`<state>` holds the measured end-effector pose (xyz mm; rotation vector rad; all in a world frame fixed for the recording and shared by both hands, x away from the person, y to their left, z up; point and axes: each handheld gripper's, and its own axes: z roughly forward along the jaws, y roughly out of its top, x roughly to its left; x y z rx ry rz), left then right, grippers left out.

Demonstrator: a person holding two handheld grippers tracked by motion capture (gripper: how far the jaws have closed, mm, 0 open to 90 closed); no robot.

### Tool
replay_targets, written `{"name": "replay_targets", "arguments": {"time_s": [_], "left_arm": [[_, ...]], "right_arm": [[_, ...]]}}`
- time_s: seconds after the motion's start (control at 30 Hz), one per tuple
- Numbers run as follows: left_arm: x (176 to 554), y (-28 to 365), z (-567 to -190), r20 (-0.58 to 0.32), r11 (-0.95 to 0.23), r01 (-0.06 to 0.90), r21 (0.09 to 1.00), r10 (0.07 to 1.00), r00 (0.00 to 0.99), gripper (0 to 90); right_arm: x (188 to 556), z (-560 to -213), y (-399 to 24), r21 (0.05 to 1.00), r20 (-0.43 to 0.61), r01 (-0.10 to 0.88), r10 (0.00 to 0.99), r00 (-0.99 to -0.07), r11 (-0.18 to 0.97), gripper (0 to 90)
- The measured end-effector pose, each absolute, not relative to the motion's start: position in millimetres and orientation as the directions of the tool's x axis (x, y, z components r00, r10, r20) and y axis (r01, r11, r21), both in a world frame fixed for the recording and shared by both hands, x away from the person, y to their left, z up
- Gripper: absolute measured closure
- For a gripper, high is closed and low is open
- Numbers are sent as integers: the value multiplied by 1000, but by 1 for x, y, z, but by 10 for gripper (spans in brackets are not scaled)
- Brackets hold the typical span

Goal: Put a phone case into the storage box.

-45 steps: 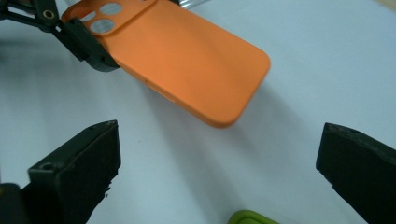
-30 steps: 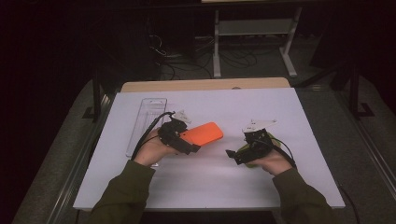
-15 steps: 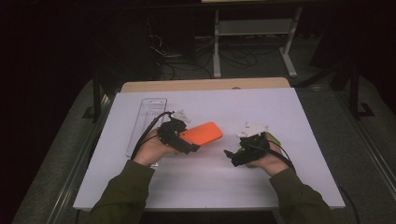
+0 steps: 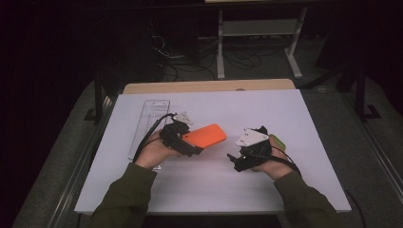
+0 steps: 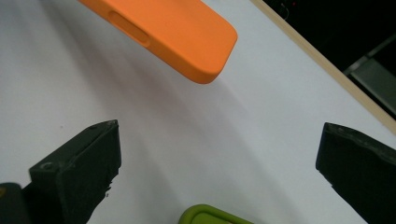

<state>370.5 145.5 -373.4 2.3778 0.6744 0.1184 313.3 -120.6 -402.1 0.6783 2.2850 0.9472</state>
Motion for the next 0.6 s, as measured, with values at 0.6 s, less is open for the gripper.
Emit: {"name": "replay_targets", "arguments": {"time_s": [0.6], "left_arm": [[369,143,-375,-99,-634,444,633,503,859,154]], "right_arm": [[304,-405,-110,676,-503,87,544,-672,732,0]]}}
